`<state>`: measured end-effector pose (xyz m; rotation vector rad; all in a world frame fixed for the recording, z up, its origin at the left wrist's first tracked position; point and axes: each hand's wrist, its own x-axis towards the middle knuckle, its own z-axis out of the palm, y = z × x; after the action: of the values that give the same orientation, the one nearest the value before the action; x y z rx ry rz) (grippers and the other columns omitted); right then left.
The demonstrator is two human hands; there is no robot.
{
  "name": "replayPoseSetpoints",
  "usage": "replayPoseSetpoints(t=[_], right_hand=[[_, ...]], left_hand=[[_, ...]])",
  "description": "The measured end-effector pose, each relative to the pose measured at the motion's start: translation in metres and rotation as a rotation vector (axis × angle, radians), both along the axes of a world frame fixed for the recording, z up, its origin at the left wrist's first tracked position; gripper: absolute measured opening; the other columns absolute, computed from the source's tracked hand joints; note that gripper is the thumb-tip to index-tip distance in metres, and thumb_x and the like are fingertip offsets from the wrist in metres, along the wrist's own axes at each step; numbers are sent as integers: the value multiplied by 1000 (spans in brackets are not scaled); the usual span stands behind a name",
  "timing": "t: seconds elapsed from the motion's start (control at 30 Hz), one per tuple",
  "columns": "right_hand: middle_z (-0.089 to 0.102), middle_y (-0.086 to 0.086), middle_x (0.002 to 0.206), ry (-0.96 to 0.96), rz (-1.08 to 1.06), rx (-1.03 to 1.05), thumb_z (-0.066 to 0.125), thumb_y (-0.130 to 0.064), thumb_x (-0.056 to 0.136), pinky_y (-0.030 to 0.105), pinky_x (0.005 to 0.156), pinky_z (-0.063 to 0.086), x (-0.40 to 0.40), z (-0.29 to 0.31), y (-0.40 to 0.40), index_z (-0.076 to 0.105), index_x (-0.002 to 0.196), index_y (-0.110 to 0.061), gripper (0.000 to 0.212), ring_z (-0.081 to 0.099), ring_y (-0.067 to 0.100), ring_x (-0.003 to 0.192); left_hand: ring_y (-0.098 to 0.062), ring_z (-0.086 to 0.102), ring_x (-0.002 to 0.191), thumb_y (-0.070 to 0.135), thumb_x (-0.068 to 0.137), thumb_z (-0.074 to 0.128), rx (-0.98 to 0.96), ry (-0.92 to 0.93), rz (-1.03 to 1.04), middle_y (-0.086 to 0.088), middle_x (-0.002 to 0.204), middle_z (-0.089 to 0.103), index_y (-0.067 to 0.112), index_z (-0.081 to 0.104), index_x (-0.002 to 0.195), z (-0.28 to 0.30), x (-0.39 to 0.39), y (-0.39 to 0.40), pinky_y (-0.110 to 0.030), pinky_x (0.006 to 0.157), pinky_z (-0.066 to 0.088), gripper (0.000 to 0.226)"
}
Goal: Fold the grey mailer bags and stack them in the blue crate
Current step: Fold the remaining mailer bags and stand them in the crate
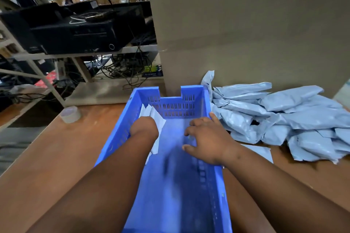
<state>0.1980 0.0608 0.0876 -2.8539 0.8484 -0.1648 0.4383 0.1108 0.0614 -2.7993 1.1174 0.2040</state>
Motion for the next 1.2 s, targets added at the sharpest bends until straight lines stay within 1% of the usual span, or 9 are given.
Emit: replayPoseSetpoints(t=[0.17,0.33,0.4,0.57,0.7,0.9,1.07,1.13,1.2], right_hand=[[58,-13,131,-119,-10,65,53,-66,94,50,131,3,-1,-4,0,69,124,-38,44,49,18,134],[44,-4,162,-212,70,137,48,-66,98,51,130,8,-13,3,-16,69,128,-37,47,28,19,157],[45,0,162,-235,73,98,46,-68,93,53,128,17,-26,9,-26,69,129,-36,53,32,22,155],[57,2,144,-246,4,49,61,-55,95,43,116,37,-89,18,-55,73,120,-30,37,51,28,137],[59,2,140,-207,-89,40,66,-53,95,41,110,41,-162,15,-76,73,123,-29,38,53,30,130],[63,-5,114,-187,-264,70,55,-58,86,41,94,51,-292,-21,-106,73,113,-34,40,62,24,109],[60,-11,126,-177,-394,112,62,-52,93,36,94,51,-381,-50,-123,70,119,-38,30,58,18,118],[58,-12,129,-205,-426,158,60,-52,93,37,94,53,-407,-58,-129,69,120,-40,30,57,17,122],[56,-11,134,-219,-438,214,62,-48,93,37,98,52,-426,-66,-135,68,124,-39,33,56,18,123]], left_hand=[[-29,68,119,15,92,62,-71,-23,17,-5,125,69,16,70,120,14,-7,3,-40,92,58,29],[-26,70,96,24,85,65,-216,-44,-109,-2,105,72,20,67,97,52,-44,-2,-35,78,60,13],[-26,70,94,30,84,68,-289,-41,-187,-1,96,70,21,68,94,71,-67,-7,-34,72,56,13],[-28,67,102,40,89,70,-454,-51,-416,-1,102,74,19,74,99,111,-143,-26,-36,83,57,23],[-27,67,106,44,89,69,-459,-58,-564,-1,104,75,22,75,101,119,-210,-54,-34,83,53,26],[-25,66,98,49,83,68,-376,30,-712,2,97,72,24,72,94,86,-322,-94,-37,80,56,27],[-24,66,101,49,82,69,-270,146,-754,3,100,69,28,66,95,30,-403,-128,-34,75,53,25],[-25,63,112,55,84,71,-246,189,-748,-1,116,68,24,66,112,8,-433,-140,-38,85,53,42],[-26,60,114,62,82,70,-246,198,-717,-3,122,64,22,61,113,-12,-458,-150,-40,88,53,52]])
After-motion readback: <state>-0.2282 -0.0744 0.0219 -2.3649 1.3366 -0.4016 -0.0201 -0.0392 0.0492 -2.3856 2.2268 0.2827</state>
